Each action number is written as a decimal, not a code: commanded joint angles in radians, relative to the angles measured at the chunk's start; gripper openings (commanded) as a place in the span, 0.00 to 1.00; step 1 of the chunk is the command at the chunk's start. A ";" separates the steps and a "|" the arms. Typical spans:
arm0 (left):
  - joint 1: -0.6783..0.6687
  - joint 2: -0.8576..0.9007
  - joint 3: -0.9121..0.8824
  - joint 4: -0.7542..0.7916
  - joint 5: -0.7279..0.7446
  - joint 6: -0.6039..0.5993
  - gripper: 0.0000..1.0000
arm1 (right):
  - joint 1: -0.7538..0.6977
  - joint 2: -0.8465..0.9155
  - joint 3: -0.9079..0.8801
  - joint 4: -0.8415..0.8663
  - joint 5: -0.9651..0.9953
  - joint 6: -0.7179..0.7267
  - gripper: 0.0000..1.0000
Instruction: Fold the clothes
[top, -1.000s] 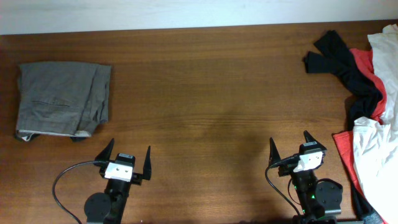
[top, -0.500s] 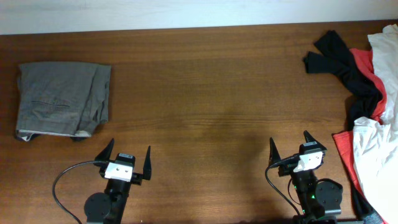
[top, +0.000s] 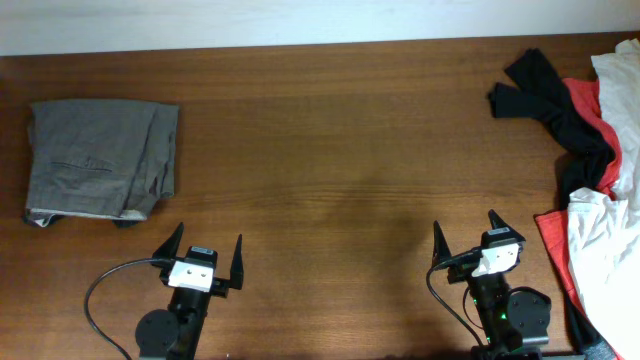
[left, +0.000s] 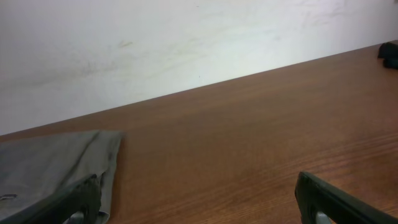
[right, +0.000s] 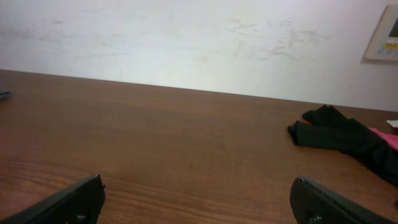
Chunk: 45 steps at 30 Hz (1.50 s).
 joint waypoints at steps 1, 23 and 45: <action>-0.003 -0.009 -0.008 0.000 -0.008 0.013 0.99 | -0.008 -0.009 -0.005 -0.006 -0.002 0.001 0.99; -0.003 -0.009 -0.008 0.000 -0.008 0.013 0.99 | -0.008 -0.008 -0.005 -0.005 -0.002 0.001 0.99; -0.003 -0.009 -0.008 0.000 -0.007 0.013 0.99 | -0.008 -0.005 0.333 -0.168 -0.134 0.306 0.99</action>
